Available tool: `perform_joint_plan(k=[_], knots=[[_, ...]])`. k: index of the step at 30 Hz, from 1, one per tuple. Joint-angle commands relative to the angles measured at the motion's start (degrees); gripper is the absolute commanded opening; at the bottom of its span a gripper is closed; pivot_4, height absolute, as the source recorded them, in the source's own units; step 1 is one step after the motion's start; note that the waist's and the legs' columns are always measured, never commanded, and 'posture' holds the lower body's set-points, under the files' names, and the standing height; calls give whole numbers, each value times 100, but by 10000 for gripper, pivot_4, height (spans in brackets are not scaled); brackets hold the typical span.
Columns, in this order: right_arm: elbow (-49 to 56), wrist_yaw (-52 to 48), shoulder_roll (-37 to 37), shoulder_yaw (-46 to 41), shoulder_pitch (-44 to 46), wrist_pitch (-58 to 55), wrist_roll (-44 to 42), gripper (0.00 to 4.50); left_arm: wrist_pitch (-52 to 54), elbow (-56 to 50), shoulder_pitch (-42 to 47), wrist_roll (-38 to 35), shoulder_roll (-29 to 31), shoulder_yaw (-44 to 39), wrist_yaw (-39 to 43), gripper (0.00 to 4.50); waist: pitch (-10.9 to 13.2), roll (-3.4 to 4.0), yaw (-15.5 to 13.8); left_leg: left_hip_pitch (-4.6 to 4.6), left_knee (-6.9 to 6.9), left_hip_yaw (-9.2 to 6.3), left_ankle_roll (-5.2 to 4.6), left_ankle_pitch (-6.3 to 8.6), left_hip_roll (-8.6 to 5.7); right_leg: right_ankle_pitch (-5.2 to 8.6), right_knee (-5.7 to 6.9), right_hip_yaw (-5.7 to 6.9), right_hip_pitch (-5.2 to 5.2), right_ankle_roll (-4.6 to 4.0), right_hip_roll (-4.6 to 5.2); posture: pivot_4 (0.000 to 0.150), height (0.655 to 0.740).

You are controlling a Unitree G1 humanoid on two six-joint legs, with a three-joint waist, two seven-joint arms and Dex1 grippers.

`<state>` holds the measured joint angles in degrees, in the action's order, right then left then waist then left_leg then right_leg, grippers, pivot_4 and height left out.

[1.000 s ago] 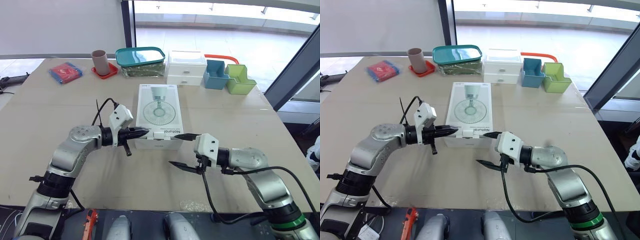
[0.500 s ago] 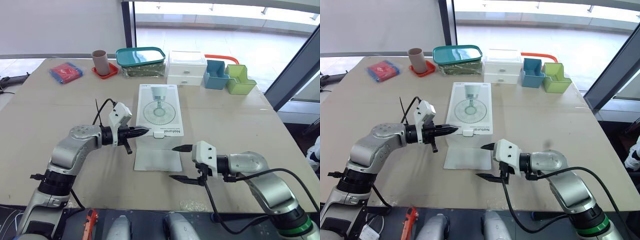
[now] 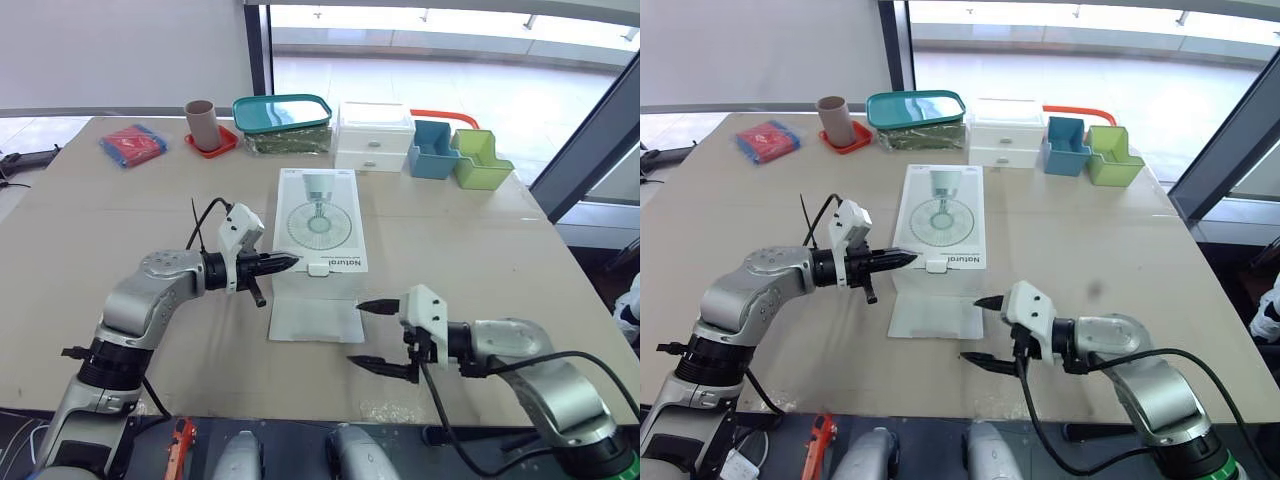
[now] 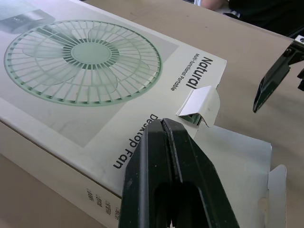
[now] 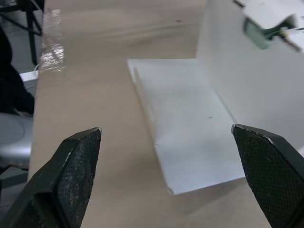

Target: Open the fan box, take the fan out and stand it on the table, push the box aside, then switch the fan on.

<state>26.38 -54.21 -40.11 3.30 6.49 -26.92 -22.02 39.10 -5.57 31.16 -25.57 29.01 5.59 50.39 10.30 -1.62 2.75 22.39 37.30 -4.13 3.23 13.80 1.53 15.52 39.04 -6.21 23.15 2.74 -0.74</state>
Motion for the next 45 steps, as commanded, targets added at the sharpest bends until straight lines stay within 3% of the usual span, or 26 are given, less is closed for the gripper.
perform_joint_plan(k=[1,15,29,45], knots=[[-163,238,138,-419,26,-144,-310,45000,30,141,8,74,25,10,-40,67,0,0,0,0,0,0,0,0,0,-1,0,0,0,-1,0,1500,7400],[-736,815,850,-75,171,-271,-214,45000,-42,180,-13,77,-67,16,-62,67,-1,0,0,0,0,0,0,0,0,-1,0,0,0,0,0,1500,7400],[-1154,819,907,13,297,90,39,45000,-53,206,-3,74,-87,13,-54,67,0,0,0,1,0,1,0,0,-1,0,0,-1,0,0,0,1500,7400],[-705,646,815,63,206,-293,-212,45000,-39,172,-10,64,-114,27,-79,67,-1,0,0,1,0,0,0,0,-1,0,0,-1,0,0,0,1500,7400]])
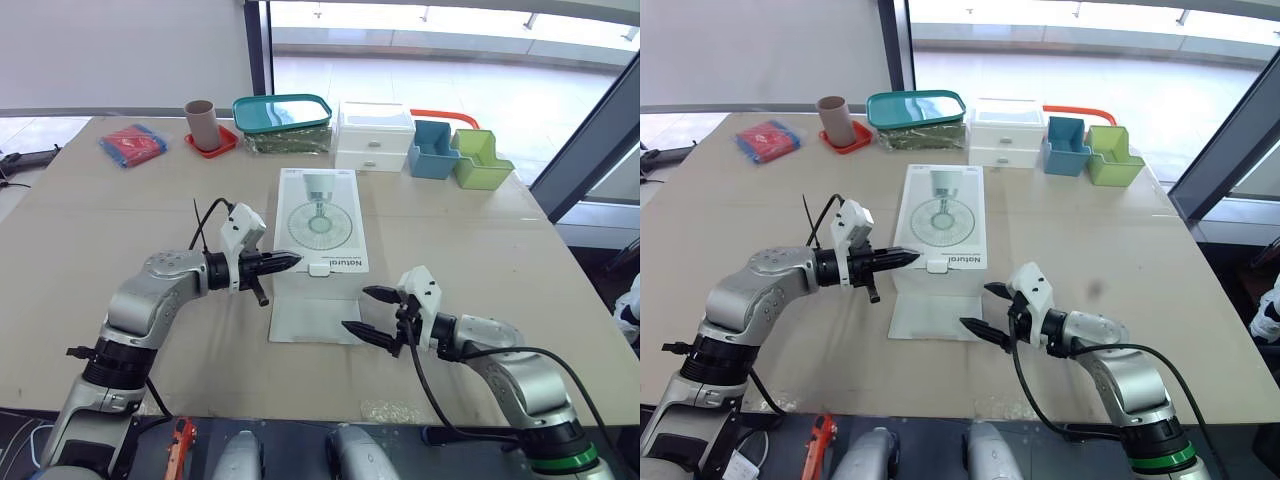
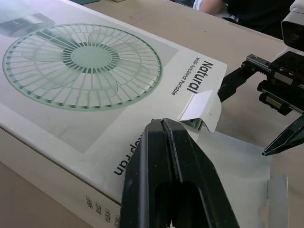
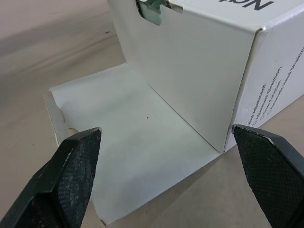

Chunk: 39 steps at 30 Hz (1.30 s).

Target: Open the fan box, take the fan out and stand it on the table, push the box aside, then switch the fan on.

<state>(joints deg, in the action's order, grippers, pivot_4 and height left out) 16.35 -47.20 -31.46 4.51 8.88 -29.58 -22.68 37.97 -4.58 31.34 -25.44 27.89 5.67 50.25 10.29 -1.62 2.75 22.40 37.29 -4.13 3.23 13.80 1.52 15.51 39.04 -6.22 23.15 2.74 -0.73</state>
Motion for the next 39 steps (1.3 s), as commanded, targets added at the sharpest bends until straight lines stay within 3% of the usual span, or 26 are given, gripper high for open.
perform_joint_plan(k=[1,39], knots=[[317,-57,-55,-59,-42,-40,-150,45000,79,72,-25,48,-3,18,-69,67,0,0,0,0,0,0,0,0,0,0,0,0,0,0,0,1500,7400],[1258,-286,-357,-529,-414,-604,-1563,45000,25,226,168,59,-39,-8,-72,67,0,0,0,2,0,0,-1,1,0,3,-1,0,1,5,0,1500,7400]])
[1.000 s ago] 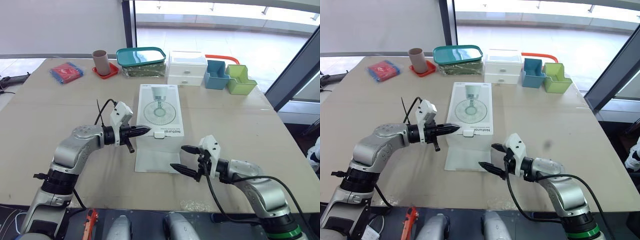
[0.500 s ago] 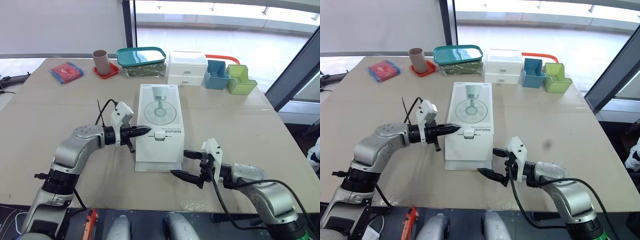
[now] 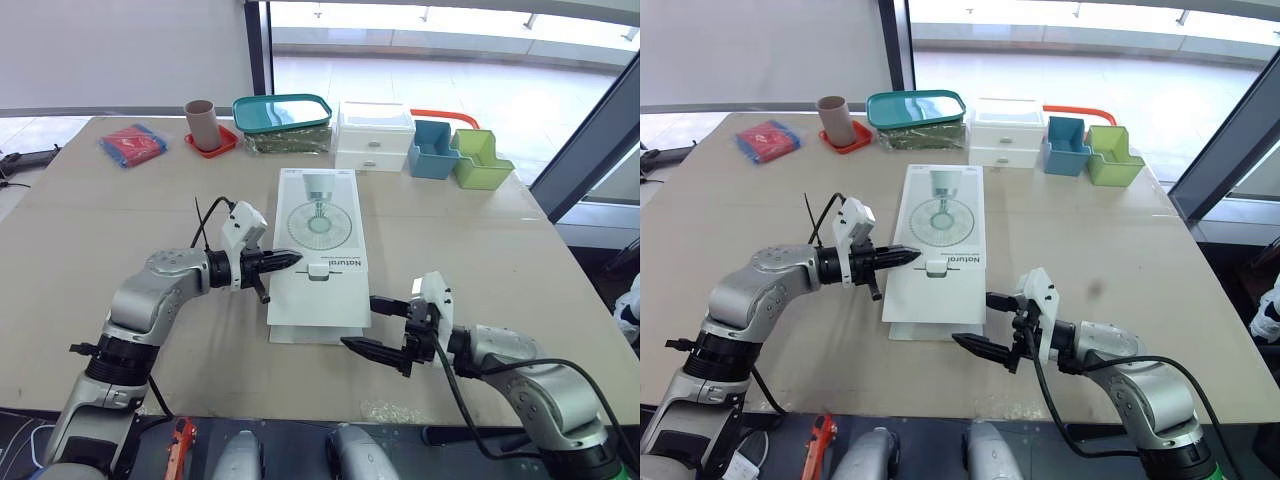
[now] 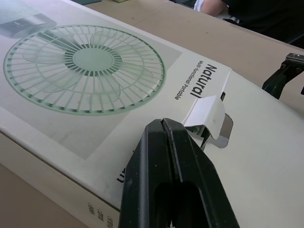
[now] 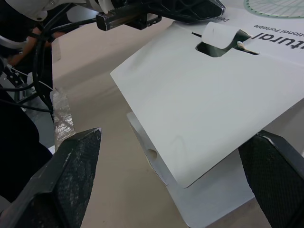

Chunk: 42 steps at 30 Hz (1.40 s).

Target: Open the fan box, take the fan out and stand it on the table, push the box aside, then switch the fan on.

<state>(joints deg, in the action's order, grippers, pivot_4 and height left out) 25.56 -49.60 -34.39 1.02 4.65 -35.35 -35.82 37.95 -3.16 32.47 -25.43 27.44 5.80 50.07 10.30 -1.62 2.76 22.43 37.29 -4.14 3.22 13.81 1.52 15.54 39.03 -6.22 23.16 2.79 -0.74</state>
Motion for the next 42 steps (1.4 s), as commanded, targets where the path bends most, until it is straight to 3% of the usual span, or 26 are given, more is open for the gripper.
perform_joint_plan(k=[1,10,11,13,20,21,42], knots=[[356,-53,-75,-188,11,-31,-268,45000,26,79,47,57,11,-22,-50,67,0,0,0,0,0,0,0,0,0,0,0,0,0,0,0,1500,7400],[372,-27,-63,-199,87,104,-289,45000,39,124,78,40,45,-77,-45,67,0,0,1,0,0,0,0,0,0,0,0,0,0,0,0,1500,7400],[365,-28,-65,-193,94,123,-266,39855,47,124,84,26,51,-88,-36,0,0,0,1,0,0,0,0,0,0,0,0,0,0,0,0,1500,7400],[360,-29,-69,-188,104,156,-246,34362,50,132,97,8,75,-105,-4,0,0,0,0,0,0,0,0,0,0,0,0,0,0,0,0,1500,7400],[426,-20,-125,-246,88,119,-333,3332,-32,246,215,-22,151,-197,98,0,1,0,1,1,0,0,0,0,0,0,0,0,1,1,0,1500,7400],[436,-17,-131,-256,91,109,-347,596,-38,255,225,-9,162,-193,107,0,1,0,1,1,0,0,0,0,0,0,0,0,2,1,0,1500,7400],[374,177,-34,-343,716,534,-179,596,-1013,439,276,-79,189,-455,518,0,6,-4,-2,13,-1,-1,-2,1,0,-2,-2,1,11,-4,0,1500,7400]])
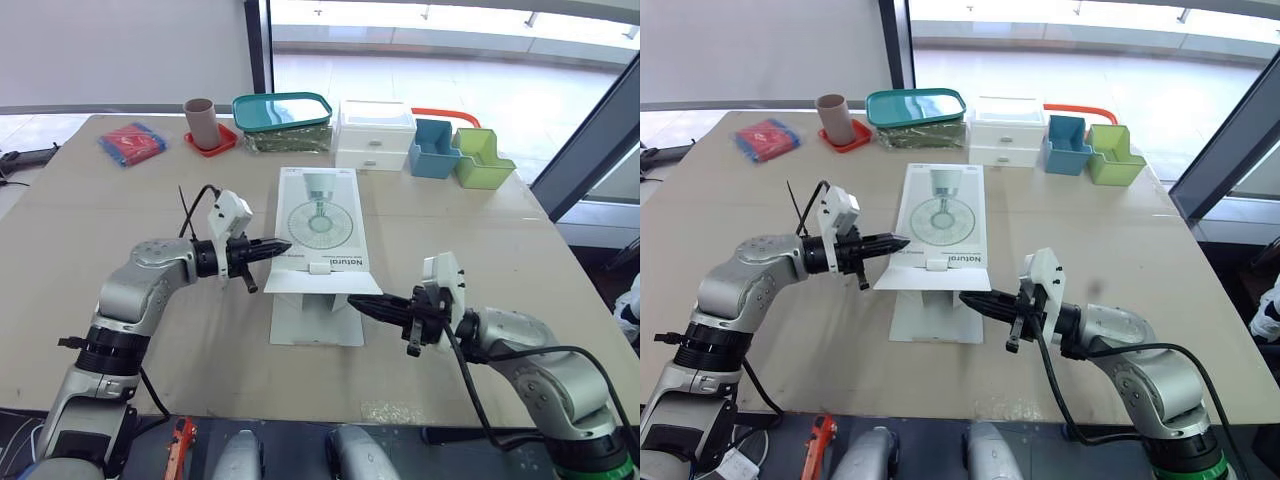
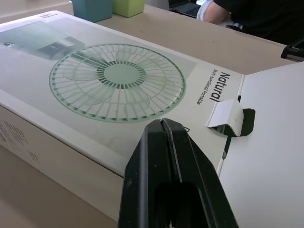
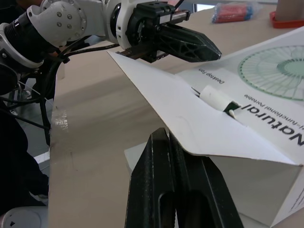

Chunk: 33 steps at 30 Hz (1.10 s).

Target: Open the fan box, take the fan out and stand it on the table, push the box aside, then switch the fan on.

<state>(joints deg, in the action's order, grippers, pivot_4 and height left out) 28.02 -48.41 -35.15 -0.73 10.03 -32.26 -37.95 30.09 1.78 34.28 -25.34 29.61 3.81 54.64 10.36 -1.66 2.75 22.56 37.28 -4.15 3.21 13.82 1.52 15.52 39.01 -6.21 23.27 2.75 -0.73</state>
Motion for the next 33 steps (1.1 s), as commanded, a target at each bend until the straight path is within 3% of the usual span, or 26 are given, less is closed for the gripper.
perform_joint_plan(k=[1,18,33], knots=[[65,71,56,-153,253,284,90,596,-307,-34,119,-99,-50,-280,67,0,0,0,0,0,0,0,0,0,0,0,0,0,0,0,0,1500,7400],[-1071,600,550,210,1273,1052,1313,596,-1228,308,457,-292,-181,-953,133,0,1,0,-1,3,-1,0,-3,2,-1,-17,-1,1,3,-30,1,1500,7400],[-1352,924,713,425,1451,736,1821,596,-1178,110,292,-136,-156,-625,203,0,1,0,0,6,-1,0,-5,4,0,-19,-1,2,6,-32,2,1500,7400]])
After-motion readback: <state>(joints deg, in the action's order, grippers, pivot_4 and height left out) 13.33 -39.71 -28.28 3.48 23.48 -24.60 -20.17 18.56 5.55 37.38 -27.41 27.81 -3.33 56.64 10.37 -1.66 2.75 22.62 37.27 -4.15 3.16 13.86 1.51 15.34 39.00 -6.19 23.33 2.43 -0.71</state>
